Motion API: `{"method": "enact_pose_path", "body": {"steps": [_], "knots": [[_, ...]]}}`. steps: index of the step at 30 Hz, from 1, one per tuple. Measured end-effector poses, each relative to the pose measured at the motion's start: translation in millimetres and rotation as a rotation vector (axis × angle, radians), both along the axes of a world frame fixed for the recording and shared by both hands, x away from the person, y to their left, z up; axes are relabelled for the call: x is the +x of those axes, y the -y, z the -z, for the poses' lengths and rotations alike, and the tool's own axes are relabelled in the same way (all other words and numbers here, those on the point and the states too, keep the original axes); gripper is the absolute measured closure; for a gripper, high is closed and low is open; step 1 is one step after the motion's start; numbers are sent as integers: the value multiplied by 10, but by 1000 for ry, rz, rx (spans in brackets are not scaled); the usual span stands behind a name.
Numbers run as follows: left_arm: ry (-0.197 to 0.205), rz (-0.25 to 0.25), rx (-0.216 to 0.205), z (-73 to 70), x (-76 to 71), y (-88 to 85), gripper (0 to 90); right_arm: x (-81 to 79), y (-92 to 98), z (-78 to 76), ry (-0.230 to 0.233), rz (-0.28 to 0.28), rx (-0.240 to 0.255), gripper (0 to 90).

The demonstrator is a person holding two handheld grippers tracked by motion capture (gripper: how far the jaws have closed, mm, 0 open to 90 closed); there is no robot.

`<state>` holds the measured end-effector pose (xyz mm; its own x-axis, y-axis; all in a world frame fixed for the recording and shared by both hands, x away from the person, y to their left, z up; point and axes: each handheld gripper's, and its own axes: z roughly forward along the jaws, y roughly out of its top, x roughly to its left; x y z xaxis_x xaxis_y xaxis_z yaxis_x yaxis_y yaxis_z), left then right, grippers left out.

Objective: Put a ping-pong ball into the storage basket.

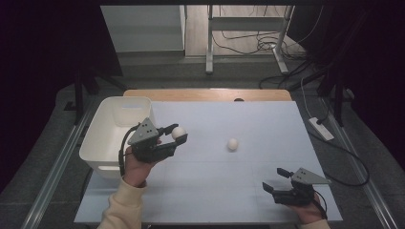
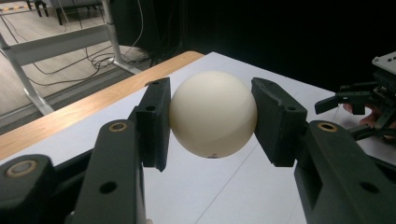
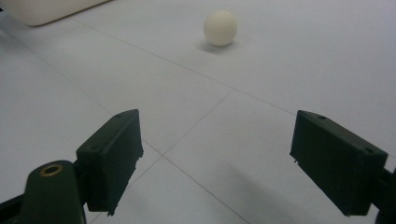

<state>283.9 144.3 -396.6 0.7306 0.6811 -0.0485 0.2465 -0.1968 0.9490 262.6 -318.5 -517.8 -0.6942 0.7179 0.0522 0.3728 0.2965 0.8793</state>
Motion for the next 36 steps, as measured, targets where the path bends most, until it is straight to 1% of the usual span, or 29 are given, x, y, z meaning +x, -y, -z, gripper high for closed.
{"method": "enact_pose_path", "body": {"steps": [5, 9, 15, 19, 26, 36], "knots": [[3, -7, 6, -28, -6, -6, 507, -4, 10, -8, 2, 6, -3, 165], [7, -23, 12, -48, 9, -27, 508, -5, 20, -9, 4, 6, 3, 165], [2, -49, 26, -83, 43, -79, 508, -1, 20, -9, 3, 1, 7, 165], [-2, -58, 18, -111, 69, -136, 508, 0, 15, -13, 4, 2, 6, 165], [-2, -84, 23, -148, 94, -222, 508, 0, 12, -13, 0, 5, 7, 165], [-15, -110, 15, -204, 160, -318, 508, 3, 13, -12, 1, 3, 11, 165]]}}
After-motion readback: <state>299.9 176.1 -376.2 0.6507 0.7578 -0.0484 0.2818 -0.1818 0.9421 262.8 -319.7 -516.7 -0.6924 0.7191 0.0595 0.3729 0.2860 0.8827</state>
